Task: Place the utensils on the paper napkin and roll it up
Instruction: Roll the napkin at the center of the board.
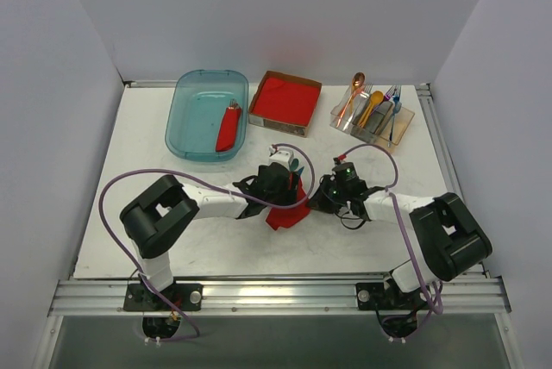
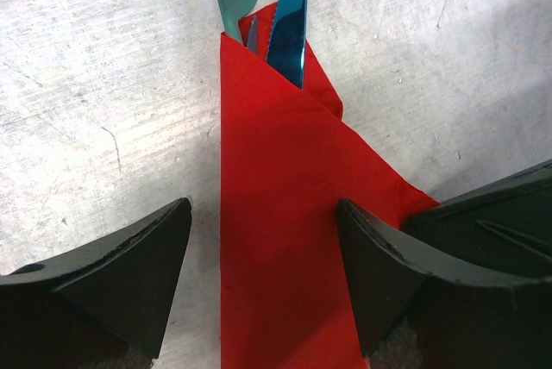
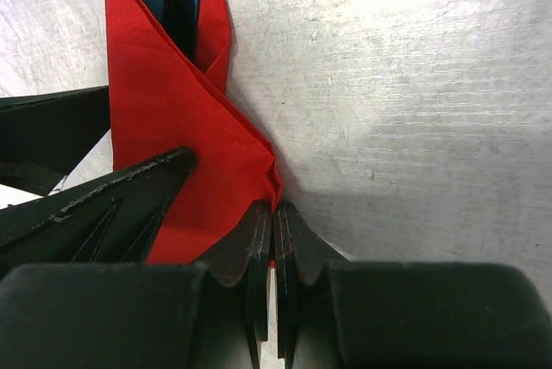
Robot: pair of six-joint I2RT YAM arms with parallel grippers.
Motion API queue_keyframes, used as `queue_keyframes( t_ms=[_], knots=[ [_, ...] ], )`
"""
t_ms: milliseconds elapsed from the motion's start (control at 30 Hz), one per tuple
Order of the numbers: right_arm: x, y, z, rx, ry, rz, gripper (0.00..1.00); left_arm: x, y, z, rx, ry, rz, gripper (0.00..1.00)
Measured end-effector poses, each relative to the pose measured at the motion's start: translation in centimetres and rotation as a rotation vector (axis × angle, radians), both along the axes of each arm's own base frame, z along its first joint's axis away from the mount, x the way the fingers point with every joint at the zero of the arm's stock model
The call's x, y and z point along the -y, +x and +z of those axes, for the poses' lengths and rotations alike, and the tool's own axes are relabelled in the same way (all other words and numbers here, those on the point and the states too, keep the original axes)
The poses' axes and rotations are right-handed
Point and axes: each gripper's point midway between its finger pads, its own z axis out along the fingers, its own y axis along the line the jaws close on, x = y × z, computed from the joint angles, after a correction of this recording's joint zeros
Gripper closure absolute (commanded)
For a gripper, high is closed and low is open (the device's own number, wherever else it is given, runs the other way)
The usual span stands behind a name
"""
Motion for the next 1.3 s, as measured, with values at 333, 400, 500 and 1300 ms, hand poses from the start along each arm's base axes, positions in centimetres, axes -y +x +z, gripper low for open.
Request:
queue_keyframes(
  t_ms=[333,400,500,1300],
  knots=[
    [0.0,0.4,0.1,-0.006,-0.017,0.000,1.00,0.1,0.4,-0.2,0.012,-0.033,0.039,0.21],
    [-0.1,0.4,0.1,-0.007,-0.017,0.001,1.00,0.3,0.5,-0.2,0.018,-0.050,0.048,0.21],
    [-0.3,0.5,0.1,-0.008,-0.018,0.006,1.00,0.5,0.7,-0.3,0.032,-0.074,0.055,0.22],
    [-1.1,0.3,0.0,-0.008,-0.024,0.019,1.00,0.4,0.7,0.1,0.062,-0.146,0.071,0.20]
  ],
)
